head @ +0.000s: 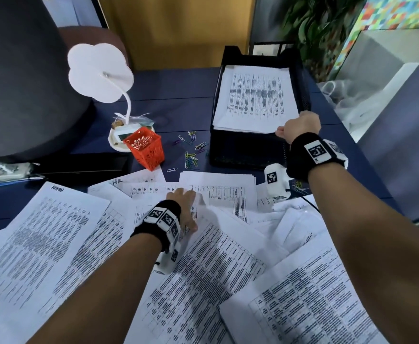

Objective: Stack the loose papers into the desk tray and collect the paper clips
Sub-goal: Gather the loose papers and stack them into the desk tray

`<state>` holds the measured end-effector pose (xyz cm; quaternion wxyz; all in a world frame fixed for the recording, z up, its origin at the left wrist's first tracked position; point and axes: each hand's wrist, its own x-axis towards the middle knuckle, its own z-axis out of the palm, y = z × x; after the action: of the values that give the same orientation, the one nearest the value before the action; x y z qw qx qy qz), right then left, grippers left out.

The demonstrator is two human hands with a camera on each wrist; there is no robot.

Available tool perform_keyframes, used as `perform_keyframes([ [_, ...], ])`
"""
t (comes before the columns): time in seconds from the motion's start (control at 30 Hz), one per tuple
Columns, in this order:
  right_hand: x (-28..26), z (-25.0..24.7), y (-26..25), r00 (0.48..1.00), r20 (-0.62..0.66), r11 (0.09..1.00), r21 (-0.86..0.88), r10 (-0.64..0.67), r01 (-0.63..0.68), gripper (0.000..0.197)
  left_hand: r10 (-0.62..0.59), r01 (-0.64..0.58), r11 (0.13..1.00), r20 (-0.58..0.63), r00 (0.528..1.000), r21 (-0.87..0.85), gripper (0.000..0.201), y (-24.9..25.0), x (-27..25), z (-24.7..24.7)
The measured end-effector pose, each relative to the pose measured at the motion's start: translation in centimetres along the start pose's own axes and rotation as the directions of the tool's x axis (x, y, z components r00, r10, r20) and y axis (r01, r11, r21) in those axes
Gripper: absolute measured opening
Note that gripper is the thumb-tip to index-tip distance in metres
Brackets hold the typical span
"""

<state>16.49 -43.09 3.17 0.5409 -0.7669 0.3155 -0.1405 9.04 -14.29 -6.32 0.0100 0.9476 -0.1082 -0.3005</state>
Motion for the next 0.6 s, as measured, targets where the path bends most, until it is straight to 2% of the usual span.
perform_keyframes([
  [0.07,-0.3,-0.2,0.0,1.000,-0.005,0.998,-0.055,-0.013,0.012,0.022,-0.010,0.010,0.999,-0.011,1.000,-0.037,0.096,0.0,-0.3,0.1],
  [0.17,-2.0,-0.7,-0.1,0.997,-0.069,0.994,-0.105,-0.014,0.007,0.005,0.002,-0.005,0.993,-0.032,0.999,-0.115,0.099,0.0,-0.9,0.2],
  [0.23,-2.9,-1.0,0.6,0.996,-0.058,0.986,-0.155,-0.069,0.059,0.023,0.015,-0.024,0.980,-0.048,0.999,-0.199,0.095,-0.4,-1.5,0.7],
  [0.3,-4.7,-1.1,1.3,0.994,-0.017,0.984,-0.146,-0.107,0.103,0.039,0.026,-0.046,0.961,-0.075,0.997,-0.274,0.088,-0.7,-2.4,1.1],
  [0.4,-7.5,-0.4,3.6,0.984,0.069,0.950,-0.260,-0.162,0.175,0.039,0.046,-0.085,0.951,-0.138,0.989,-0.297,0.074,-1.0,-3.9,1.8],
  [0.5,-11.2,-0.1,6.4,0.972,0.214,0.922,-0.349,-0.099,0.171,0.034,0.043,-0.097,0.948,-0.178,0.983,-0.304,0.063,-1.2,-5.7,2.4],
  [0.6,-14.6,-0.1,9.4,0.934,0.357,0.892,-0.415,-0.020,0.178,0.032,0.007,-0.058,0.927,-0.139,0.990,-0.372,0.059,-1.5,-7.1,3.5],
])
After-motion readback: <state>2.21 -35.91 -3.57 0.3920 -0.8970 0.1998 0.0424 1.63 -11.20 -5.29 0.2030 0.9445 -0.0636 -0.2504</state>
